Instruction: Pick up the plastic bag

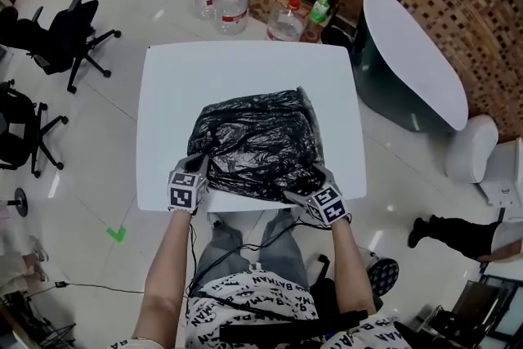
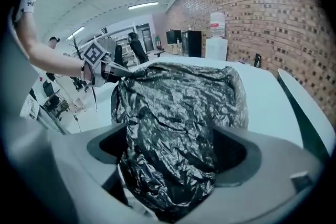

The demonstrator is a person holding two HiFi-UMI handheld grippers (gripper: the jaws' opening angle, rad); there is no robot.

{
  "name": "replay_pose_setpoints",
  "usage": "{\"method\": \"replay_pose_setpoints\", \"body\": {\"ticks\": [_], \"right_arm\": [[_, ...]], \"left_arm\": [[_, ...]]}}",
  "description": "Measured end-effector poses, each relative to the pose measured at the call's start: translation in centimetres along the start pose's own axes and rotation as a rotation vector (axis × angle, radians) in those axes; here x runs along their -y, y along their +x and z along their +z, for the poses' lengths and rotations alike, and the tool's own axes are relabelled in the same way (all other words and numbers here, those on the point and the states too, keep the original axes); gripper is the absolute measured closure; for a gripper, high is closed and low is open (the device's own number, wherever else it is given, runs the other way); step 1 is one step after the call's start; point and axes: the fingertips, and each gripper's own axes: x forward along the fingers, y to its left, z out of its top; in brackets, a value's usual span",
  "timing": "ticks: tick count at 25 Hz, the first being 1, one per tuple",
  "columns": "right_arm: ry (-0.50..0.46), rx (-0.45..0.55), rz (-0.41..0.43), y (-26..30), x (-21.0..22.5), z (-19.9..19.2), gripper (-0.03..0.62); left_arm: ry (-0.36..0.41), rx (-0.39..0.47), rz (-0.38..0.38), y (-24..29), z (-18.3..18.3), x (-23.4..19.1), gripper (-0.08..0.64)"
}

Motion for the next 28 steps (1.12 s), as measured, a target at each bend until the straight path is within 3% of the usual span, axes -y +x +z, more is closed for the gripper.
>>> {"method": "replay_pose_setpoints", "body": {"ticks": [5,11,13,15,16,18,22,28], "right_arm": [[0.113,0.24,0.035,-5.6,-1.6,6.8,0.068],[0.202,0.445,0.159,-11.7,-4.1,10.7,0.228],[0.186,0.487,0.184,-13.6,-4.6,11.4,0.263],[0.143,0.52,0.163,-15.6,-4.5,11.6,0.443],[0.123,0.536,0.145,-16.5,-4.5,11.7,0.446],[0.087,0.577,0.116,-18.2,-4.4,12.0,0.588],[0.079,0.59,0.096,-20.1,-4.4,11.8,0.591],[0.211,0.594,0.041,-20.9,-4.2,10.1,0.591]], "left_arm": [[-0.157,0.207,0.03,-7.2,5.1,1.7,0.558],[-0.274,0.353,0.048,-12.3,8.4,8.7,0.558],[-0.263,0.373,0.044,-13.2,9.1,11.4,0.558],[-0.232,0.385,0.041,-13.8,9.3,14.3,0.558],[-0.225,0.388,0.041,-14.0,9.0,15.5,0.558],[-0.224,0.392,0.052,-14.7,8.2,17.5,0.558],[-0.238,0.404,0.055,-16.2,7.1,20.3,0.558],[-0.177,0.433,0.022,-18.5,8.2,22.1,0.558]]}}
